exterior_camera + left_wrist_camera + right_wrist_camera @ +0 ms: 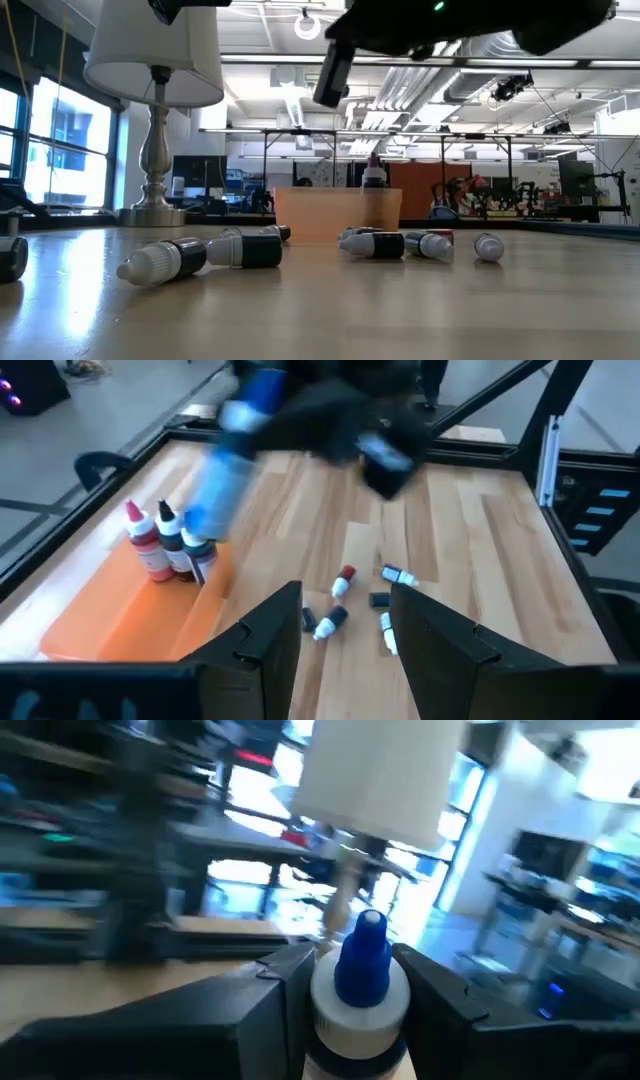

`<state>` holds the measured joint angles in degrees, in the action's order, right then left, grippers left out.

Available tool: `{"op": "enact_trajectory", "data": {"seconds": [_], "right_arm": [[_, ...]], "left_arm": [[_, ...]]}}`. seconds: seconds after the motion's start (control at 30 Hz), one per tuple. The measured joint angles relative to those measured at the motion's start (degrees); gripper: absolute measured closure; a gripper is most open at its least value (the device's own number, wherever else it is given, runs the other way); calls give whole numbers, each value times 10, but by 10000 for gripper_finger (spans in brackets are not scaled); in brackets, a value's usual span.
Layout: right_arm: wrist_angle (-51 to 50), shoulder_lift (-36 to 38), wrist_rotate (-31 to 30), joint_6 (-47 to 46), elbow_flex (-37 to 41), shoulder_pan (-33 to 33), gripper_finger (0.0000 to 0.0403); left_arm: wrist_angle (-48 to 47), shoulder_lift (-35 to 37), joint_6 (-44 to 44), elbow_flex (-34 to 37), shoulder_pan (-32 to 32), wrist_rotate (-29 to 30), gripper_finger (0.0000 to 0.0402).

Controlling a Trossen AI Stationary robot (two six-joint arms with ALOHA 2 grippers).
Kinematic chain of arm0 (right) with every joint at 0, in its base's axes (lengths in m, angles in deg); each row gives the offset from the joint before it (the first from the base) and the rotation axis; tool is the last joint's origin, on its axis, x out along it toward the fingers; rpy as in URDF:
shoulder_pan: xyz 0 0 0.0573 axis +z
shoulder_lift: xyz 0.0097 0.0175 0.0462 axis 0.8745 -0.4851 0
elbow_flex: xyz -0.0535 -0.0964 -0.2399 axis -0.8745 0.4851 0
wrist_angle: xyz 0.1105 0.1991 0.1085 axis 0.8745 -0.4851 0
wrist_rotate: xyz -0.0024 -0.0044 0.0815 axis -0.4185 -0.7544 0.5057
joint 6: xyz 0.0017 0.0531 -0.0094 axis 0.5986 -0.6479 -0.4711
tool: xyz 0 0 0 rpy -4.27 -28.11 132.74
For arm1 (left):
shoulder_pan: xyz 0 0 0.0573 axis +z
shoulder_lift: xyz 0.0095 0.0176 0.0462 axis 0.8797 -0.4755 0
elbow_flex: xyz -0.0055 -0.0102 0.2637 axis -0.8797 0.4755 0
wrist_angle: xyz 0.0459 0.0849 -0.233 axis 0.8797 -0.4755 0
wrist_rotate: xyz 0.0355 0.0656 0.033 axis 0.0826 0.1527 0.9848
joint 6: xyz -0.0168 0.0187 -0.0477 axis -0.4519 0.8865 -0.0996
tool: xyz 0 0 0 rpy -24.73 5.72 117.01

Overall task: Pick & Place food coloring
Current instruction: Put the large blue food coloring bottle into the bin

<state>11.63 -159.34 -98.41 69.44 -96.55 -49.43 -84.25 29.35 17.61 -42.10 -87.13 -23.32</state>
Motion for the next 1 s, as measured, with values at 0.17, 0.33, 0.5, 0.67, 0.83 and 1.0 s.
{"op": "enact_trajectory", "data": {"seconds": [0.17,0.33,0.5,0.67,0.83,1.0], "right_arm": [[-167,0,45,-121,-31,-112,291],[-314,-1,149,-232,-55,-176,282],[-320,-1,120,-214,-54,-196,292],[-358,-1,130,-244,-53,-221,288],[-358,-2,149,-247,-53,-233,284],[-350,-2,195,-234,-53,-236,290]], "left_arm": [[-6,0,1,0,0,0,250],[-22,0,1,0,0,0,250],[-35,0,7,0,0,4,250],[-42,0,7,0,0,16,250],[-46,0,7,0,0,16,250],[-49,0,6,0,0,16,250]]}}
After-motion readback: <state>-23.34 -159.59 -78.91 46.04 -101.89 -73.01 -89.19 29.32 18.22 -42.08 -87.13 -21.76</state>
